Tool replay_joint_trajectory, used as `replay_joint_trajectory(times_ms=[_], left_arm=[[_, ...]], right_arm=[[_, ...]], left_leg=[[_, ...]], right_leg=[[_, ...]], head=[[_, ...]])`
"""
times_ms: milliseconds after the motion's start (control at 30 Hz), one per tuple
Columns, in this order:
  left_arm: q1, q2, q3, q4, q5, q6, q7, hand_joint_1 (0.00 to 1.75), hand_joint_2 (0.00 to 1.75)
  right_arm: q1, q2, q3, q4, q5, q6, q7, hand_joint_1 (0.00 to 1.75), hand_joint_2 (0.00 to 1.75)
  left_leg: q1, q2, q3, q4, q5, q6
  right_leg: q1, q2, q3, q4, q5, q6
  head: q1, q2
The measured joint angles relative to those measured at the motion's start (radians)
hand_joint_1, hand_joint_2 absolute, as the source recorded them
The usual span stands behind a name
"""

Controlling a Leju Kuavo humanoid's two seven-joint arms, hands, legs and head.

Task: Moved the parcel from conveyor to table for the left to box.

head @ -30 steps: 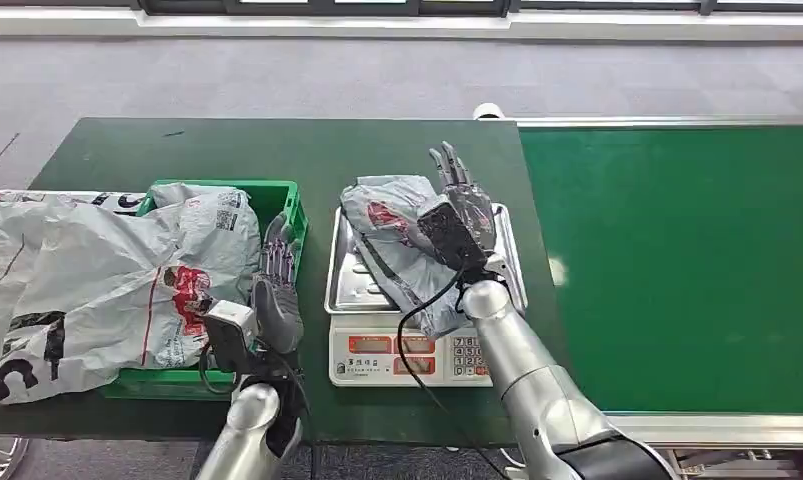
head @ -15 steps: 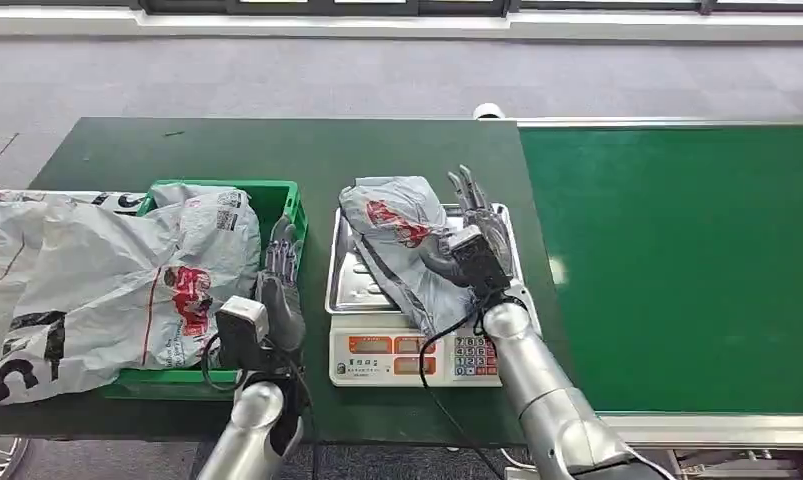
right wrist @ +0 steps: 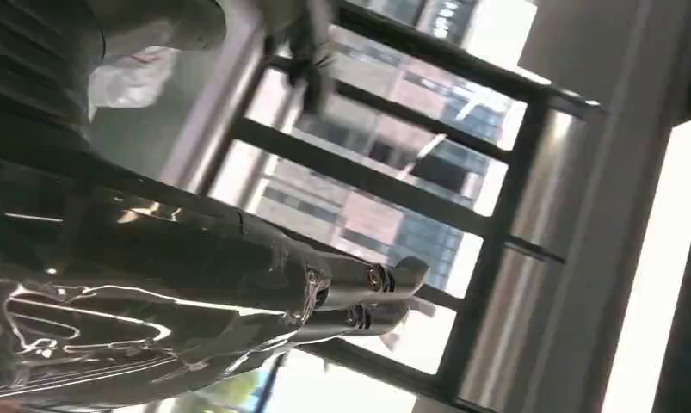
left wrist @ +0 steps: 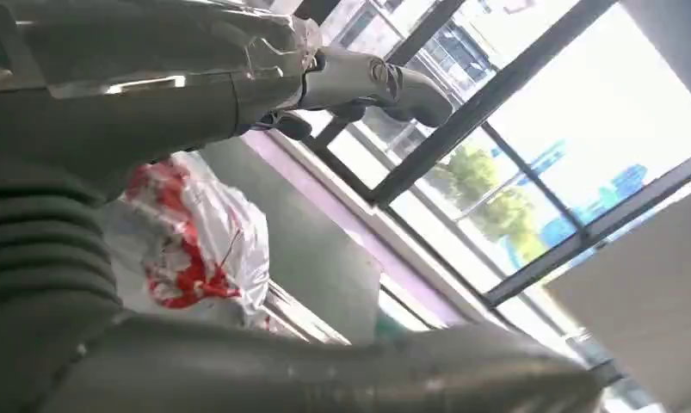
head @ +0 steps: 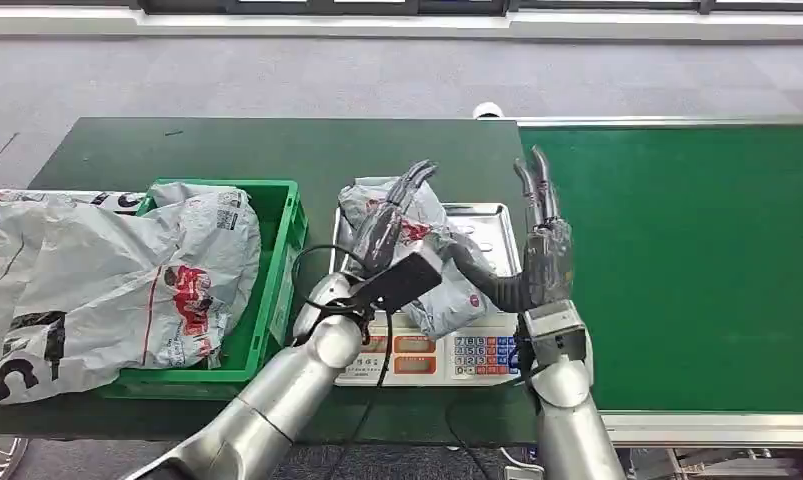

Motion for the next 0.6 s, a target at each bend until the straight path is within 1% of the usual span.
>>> replay_joint_trajectory(times_ms=[67,167,300,500,600], left_arm=[[-0.070,-0.013,-0.047,0.085,-0.023,0.008,0.049,0.00,1.75],[-0.146,-0.018,-0.096,0.151,-0.028,0.016,0.059,0.00,1.75],[-0.190,-0.019,-0.138,0.204,-0.028,0.022,0.057,0.00,1.75],[-0.219,-0.019,-0.169,0.239,-0.031,0.021,0.062,0.00,1.75],[-0.240,-0.019,-0.207,0.250,-0.048,-0.016,0.124,0.00,1.75]], right_arm=[[0.004,-0.023,0.023,-0.051,-0.036,-0.003,-0.015,0.00,1.75],[0.007,-0.046,0.024,-0.087,-0.048,-0.007,-0.017,0.00,1.75],[0.017,-0.067,0.024,-0.106,-0.050,-0.009,-0.016,0.00,1.75],[0.021,-0.088,0.026,-0.112,-0.062,-0.009,-0.017,0.00,1.75],[0.021,-0.093,0.027,-0.113,-0.066,-0.009,-0.021,0.00,1.75]], left_leg=[[0.000,0.000,0.000,0.000,0.000,0.000],[0.000,-0.001,0.000,0.000,0.000,0.000],[0.000,-0.001,0.000,0.000,0.000,0.000],[0.000,-0.001,0.000,0.000,0.000,0.000],[0.000,-0.002,-0.001,0.000,0.001,0.001]], right_leg=[[0.000,0.000,0.000,0.000,0.000,0.000],[0.000,-0.001,0.001,0.000,0.000,0.000],[0.000,-0.001,0.001,0.001,0.000,0.000],[0.000,-0.001,0.001,0.001,0.000,0.000],[0.000,-0.002,0.001,0.001,0.000,0.001]], head=[[0.000,0.000],[0.000,0.000],[0.000,0.000],[0.000,0.000],[0.000,0.000]])
